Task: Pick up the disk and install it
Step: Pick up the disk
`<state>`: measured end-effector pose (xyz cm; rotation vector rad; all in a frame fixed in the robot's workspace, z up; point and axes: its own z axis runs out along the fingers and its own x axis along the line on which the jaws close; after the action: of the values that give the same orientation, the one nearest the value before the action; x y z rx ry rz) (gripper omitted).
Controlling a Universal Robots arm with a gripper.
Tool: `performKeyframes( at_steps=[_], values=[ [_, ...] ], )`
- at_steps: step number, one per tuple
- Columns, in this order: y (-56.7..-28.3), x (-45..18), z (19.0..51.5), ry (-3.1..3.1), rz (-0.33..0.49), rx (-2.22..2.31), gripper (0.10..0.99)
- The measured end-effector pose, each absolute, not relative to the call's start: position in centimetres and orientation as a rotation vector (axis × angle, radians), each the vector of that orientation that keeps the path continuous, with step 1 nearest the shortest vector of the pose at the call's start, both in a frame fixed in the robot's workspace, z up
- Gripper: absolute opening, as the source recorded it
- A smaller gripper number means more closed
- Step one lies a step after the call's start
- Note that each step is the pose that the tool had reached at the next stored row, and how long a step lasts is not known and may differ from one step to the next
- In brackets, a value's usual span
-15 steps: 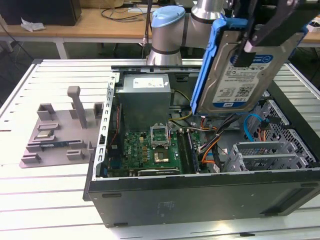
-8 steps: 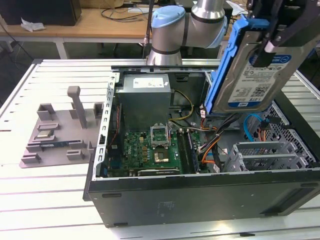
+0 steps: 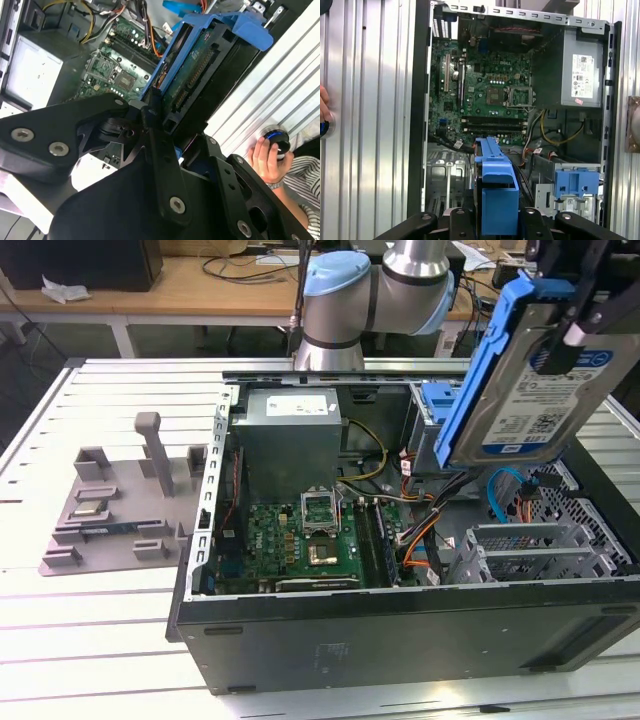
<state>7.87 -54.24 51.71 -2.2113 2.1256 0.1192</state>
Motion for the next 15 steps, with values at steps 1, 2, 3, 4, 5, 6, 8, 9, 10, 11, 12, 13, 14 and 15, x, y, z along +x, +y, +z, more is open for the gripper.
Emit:
performKeyframes(
  at_steps=[1,2,3,4,5,6,8,9,10,11,12,13,14,15],
  values=[
    [-54.2,8.2,51.7,2.126,0.119,-2.211,0.369],
    [-54.2,8.4,51.7,2.126,0.119,-2.211,0.369],
    [-54.2,8.6,51.7,2.126,0.119,-2.211,0.369],
    [-54.2,8.9,51.7,2.126,0.119,-2.211,0.369],
    [-54.2,9.4,51.7,2.126,0.119,-2.211,0.369],
    [-54.2,9.8,51.7,2.126,0.119,-2.211,0.369],
    [-54.2,10.3,51.7,2.126,0.119,-2.211,0.369],
    [-54.2,10.5,51.6,2.126,0.119,-2.210,0.369],
    [-54.3,10.7,51.6,2.128,0.118,-2.209,0.369],
    [-54.3,10.7,51.6,2.131,0.116,-2.209,0.369],
    [-54.3,10.8,51.6,2.136,0.111,-2.209,0.369],
    [-54.3,10.9,51.6,2.158,0.081,-2.217,0.369],
    [-54.3,10.9,51.6,2.175,0.063,-2.218,0.369],
    [-54.3,10.9,51.6,2.184,0.058,-2.213,0.369]
  ],
)
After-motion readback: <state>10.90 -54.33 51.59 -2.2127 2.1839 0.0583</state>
